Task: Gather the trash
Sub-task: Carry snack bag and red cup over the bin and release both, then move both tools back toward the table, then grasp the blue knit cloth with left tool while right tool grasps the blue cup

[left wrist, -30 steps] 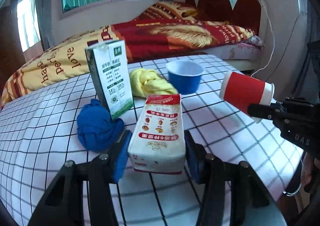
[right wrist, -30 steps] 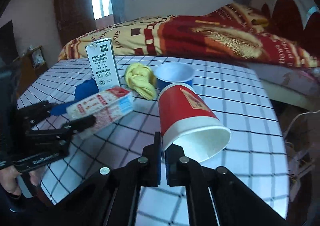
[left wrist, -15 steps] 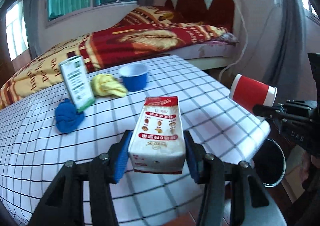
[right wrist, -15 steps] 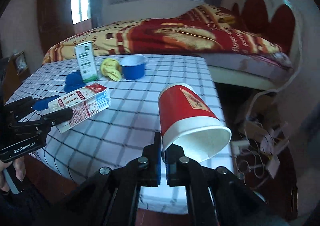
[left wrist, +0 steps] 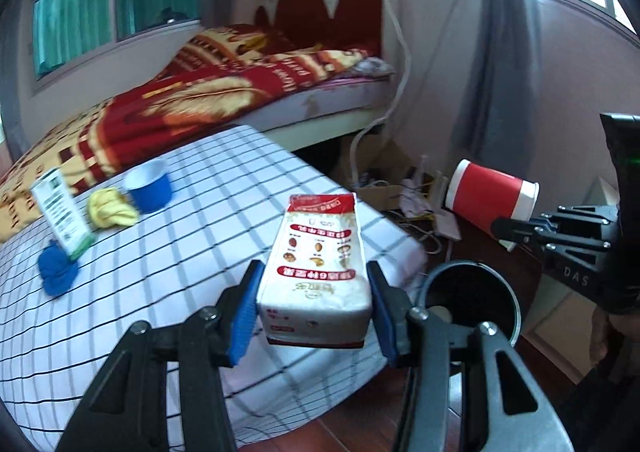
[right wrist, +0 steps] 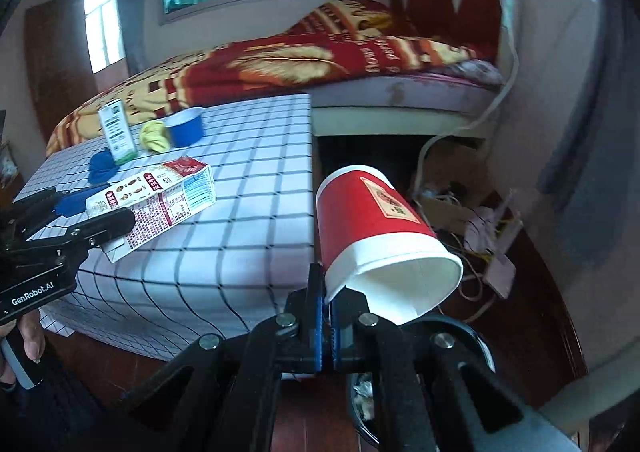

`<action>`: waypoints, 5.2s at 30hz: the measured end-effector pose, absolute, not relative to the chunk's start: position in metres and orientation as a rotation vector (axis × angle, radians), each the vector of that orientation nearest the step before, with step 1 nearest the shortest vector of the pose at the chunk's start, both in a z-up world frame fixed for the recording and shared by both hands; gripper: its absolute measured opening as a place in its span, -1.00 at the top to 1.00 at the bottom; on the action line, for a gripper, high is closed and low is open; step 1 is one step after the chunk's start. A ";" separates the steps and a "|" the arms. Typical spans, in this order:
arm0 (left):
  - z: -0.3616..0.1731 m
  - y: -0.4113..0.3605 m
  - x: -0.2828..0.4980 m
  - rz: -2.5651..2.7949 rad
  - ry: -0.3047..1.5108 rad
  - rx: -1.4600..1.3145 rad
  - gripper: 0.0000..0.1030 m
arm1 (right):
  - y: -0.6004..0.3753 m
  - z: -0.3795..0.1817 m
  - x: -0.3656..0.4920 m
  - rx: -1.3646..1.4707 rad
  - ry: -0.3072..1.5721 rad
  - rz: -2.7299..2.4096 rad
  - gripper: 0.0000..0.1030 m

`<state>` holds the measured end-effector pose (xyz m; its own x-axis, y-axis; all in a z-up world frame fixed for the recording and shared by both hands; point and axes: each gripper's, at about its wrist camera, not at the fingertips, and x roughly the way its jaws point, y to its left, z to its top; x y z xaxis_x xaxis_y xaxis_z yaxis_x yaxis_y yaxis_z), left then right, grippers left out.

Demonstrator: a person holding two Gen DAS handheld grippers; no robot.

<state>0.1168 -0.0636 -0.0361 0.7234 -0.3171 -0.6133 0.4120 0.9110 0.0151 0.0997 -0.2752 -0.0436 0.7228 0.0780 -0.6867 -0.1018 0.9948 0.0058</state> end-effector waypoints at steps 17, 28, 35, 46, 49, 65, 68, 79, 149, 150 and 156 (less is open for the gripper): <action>-0.056 -0.169 0.089 -0.610 0.683 0.239 0.01 | -0.372 -0.069 0.041 0.063 0.813 -0.037 0.94; -0.096 -0.213 0.088 -0.703 0.780 0.266 0.01 | -0.401 -0.109 0.031 0.103 0.905 -0.052 0.93; -0.128 -0.235 0.092 -0.740 0.853 0.297 0.01 | -0.414 -0.146 0.032 0.116 0.992 -0.035 0.93; -0.173 -0.257 0.111 -0.757 0.968 0.306 0.01 | -0.417 -0.207 0.055 0.103 1.136 0.043 0.93; -0.184 -0.262 0.115 -0.762 0.998 0.320 0.01 | -0.411 -0.221 0.065 0.073 1.174 0.067 0.93; -0.203 -0.245 0.131 -0.618 1.047 0.258 -0.95 | -0.456 -0.237 0.071 0.096 1.216 -0.160 -0.94; -0.198 -0.240 0.131 -0.584 1.030 0.247 -0.96 | -0.459 -0.228 0.068 0.133 1.173 -0.178 -1.00; -0.174 -0.224 0.125 -0.543 0.976 0.250 -0.97 | -0.441 -0.202 0.059 0.138 1.117 -0.170 -1.00; -0.093 0.220 0.279 0.203 0.799 -0.078 -0.68 | 0.035 -0.089 0.433 -0.149 0.836 0.357 -0.99; -0.094 0.221 0.282 0.202 0.805 -0.085 -0.58 | 0.036 -0.089 0.437 -0.147 0.839 0.362 -0.90; -0.097 0.230 0.283 0.153 0.842 -0.149 0.25 | 0.034 -0.085 0.429 -0.155 0.837 0.400 -0.50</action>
